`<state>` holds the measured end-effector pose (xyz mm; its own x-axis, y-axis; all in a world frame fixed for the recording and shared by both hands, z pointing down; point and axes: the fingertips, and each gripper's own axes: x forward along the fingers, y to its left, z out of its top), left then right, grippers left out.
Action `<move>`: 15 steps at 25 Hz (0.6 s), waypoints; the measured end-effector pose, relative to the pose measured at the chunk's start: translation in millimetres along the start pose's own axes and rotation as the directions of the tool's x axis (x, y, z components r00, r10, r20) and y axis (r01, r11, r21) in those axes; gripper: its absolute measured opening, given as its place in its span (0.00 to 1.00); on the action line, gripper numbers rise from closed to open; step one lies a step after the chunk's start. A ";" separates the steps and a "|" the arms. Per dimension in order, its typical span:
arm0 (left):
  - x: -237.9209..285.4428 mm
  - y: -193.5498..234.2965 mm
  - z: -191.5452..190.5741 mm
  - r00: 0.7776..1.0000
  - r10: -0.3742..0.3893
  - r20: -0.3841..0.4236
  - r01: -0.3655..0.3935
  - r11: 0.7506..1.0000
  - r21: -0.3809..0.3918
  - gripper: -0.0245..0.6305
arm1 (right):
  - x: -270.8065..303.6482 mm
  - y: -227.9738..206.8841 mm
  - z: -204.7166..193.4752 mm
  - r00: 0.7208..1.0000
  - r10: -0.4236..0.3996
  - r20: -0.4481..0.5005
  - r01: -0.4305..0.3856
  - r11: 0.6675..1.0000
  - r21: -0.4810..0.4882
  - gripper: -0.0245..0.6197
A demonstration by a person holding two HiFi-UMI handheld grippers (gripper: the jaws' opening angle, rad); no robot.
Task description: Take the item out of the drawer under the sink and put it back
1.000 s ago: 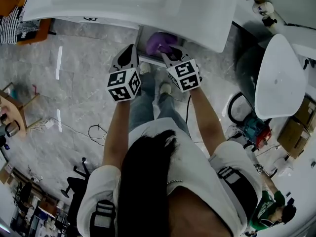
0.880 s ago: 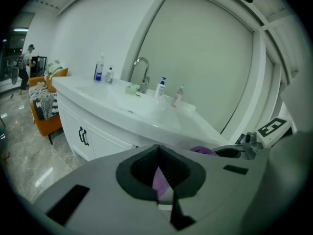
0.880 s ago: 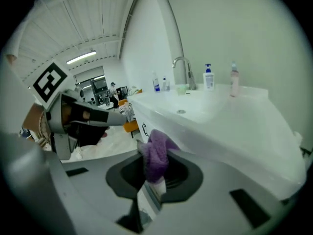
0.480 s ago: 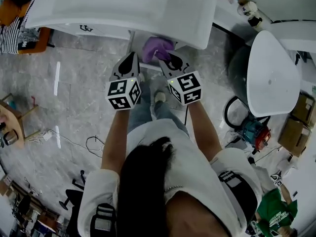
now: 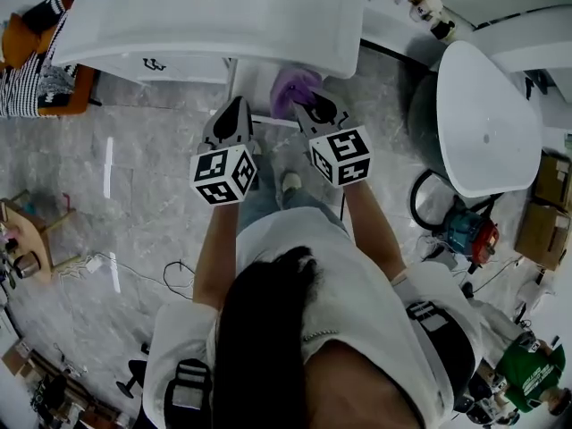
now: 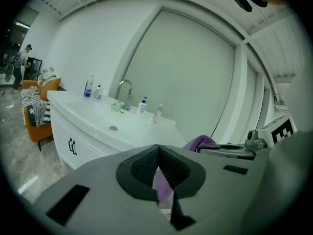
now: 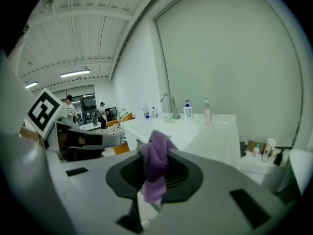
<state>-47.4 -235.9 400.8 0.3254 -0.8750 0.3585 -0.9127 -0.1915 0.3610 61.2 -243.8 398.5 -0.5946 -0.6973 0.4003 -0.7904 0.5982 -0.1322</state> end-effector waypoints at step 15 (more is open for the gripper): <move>-20.8 -42.3 -0.3 1.000 -0.030 0.011 0.029 0.999 0.024 0.04 | -63.3 -2.7 27.0 0.976 -0.144 0.163 0.138 0.989 0.047 0.13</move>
<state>-15.5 -209.5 378.3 0.3496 -0.8737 0.3383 -0.9085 -0.2278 0.3504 97.0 -211.9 349.0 -0.4906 -0.8312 0.2614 -0.8709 0.4770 -0.1178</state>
